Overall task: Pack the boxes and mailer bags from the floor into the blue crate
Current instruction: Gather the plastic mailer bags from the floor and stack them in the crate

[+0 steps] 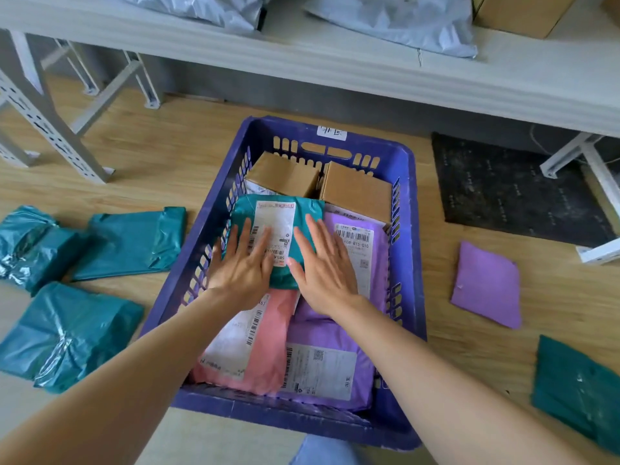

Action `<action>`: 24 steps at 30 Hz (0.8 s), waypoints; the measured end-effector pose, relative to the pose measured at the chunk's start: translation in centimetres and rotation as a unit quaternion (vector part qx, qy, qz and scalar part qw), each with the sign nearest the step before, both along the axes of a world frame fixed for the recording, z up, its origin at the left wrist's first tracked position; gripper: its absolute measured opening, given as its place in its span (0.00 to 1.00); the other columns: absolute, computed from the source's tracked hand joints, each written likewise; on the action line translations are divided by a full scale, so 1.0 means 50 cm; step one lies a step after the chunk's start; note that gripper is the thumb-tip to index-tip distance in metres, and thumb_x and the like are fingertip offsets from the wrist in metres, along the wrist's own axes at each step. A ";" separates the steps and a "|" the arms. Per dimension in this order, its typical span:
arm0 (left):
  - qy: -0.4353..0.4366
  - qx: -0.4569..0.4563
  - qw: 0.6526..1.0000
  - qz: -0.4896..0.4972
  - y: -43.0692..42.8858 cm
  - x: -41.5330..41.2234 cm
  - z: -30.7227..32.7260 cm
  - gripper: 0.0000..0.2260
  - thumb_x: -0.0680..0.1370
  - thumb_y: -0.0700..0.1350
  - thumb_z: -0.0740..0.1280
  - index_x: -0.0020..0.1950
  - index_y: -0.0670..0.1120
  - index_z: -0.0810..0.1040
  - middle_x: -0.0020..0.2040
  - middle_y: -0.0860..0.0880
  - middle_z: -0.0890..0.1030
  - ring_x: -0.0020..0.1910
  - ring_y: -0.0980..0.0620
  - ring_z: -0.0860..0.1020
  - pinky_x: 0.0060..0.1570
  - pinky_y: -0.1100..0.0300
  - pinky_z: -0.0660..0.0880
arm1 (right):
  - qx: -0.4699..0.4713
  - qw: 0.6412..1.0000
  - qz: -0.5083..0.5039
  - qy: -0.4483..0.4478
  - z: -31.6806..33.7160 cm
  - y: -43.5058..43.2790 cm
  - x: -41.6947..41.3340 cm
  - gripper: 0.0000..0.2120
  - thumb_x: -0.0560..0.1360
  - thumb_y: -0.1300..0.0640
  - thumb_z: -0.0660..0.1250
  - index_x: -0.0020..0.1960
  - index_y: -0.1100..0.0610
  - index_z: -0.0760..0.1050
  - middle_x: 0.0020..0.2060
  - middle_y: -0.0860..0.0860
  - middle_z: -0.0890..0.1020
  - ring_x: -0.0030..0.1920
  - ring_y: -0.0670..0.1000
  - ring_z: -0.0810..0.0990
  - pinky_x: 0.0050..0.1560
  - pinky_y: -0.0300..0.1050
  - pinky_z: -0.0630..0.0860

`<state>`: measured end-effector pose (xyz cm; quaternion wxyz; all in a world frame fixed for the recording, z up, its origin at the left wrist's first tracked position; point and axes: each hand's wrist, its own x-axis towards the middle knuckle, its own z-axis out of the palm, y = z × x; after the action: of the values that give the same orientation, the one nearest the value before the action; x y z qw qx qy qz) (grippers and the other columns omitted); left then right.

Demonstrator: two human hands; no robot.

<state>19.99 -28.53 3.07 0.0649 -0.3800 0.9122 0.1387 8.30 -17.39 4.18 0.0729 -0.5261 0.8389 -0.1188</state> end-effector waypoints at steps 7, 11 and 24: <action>-0.025 0.004 1.000 0.006 0.010 0.005 -0.045 0.26 0.80 0.59 0.41 0.76 0.56 0.35 0.78 0.46 0.40 0.77 0.46 0.41 0.74 0.44 0.48 | 0.121 0.992 0.010 0.020 -0.055 -0.004 -0.009 0.31 0.81 0.41 0.46 0.78 0.51 0.41 0.77 0.51 0.38 0.77 0.50 0.37 0.75 0.54 0.35; -0.040 0.011 0.999 0.006 0.007 0.001 -0.045 0.27 0.80 0.59 0.41 0.76 0.55 0.35 0.78 0.45 0.40 0.77 0.46 0.41 0.74 0.44 0.47 | 0.144 0.990 0.011 0.003 -0.052 -0.011 -0.014 0.30 0.81 0.41 0.46 0.78 0.52 0.41 0.77 0.51 0.38 0.77 0.51 0.37 0.75 0.55 0.35; 0.059 -0.023 0.998 -0.030 0.074 -0.095 0.140 0.26 0.81 0.55 0.50 0.78 0.50 0.48 0.78 0.43 0.49 0.77 0.44 0.50 0.74 0.46 0.54 | -0.130 0.991 -0.007 -0.026 0.090 0.105 -0.076 0.24 0.79 0.50 0.57 0.71 0.61 0.67 0.76 0.60 0.58 0.74 0.58 0.61 0.66 0.58 0.66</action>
<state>15.25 -24.84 10.09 0.0064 -0.3447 0.9285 0.1379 4.52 -12.14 8.70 0.0244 -0.5221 0.8178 -0.2409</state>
